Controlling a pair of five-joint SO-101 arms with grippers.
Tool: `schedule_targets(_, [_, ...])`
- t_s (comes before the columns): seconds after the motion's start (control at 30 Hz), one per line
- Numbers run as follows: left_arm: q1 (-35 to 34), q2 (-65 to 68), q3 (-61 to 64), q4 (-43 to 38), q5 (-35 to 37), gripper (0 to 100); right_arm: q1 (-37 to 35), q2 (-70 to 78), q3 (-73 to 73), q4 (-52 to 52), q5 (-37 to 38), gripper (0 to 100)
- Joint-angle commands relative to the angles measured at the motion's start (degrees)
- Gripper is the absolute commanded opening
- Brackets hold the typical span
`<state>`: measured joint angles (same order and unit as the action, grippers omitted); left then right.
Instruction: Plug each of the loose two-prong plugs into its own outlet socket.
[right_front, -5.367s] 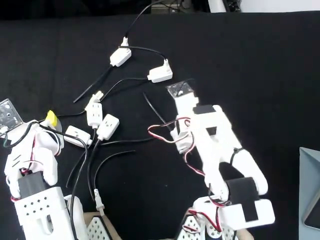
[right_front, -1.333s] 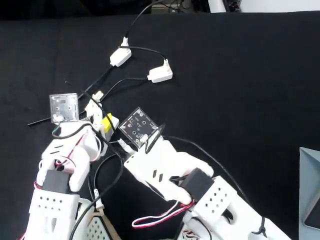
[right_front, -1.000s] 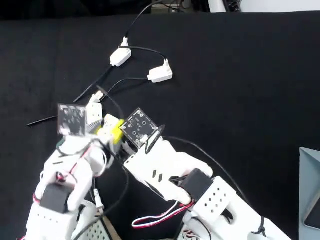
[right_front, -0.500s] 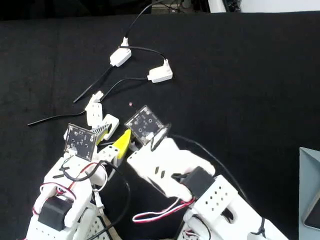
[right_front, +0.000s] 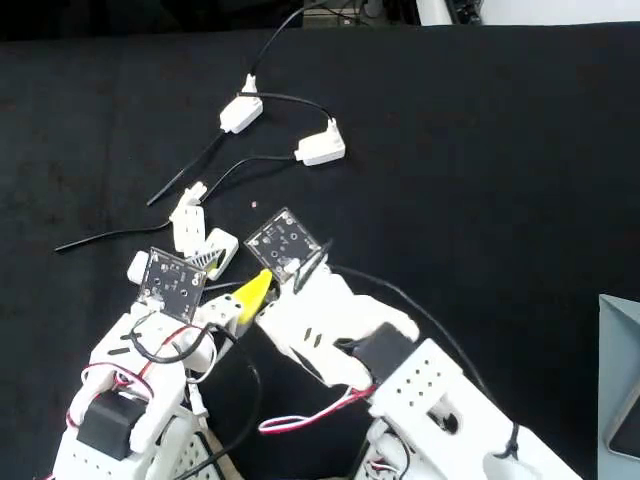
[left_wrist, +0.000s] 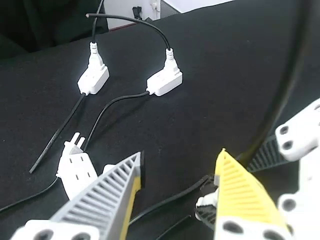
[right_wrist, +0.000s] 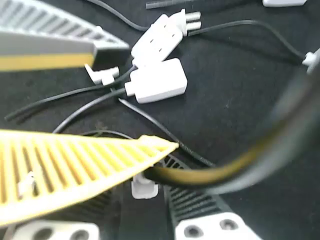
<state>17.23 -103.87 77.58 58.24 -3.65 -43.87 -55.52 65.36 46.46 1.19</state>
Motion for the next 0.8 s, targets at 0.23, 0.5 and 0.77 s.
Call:
schedule_targets(0.23, [-23.34, 0.79, -2.77, -3.43, 3.96, 25, 10.46, 0.22, -1.01, -1.41, -0.62, 1.1])
schedule_targets(0.5, [-23.16, 23.12, -9.71, -7.82, 0.35, 25, 11.43, 0.31, 3.56, -5.27, -0.35, 1.1])
schedule_targets(0.77, [-22.90, 60.04, -29.49, -8.79, 0.26, 25, 11.43, 0.31, 4.26, -5.63, -0.44, 1.1])
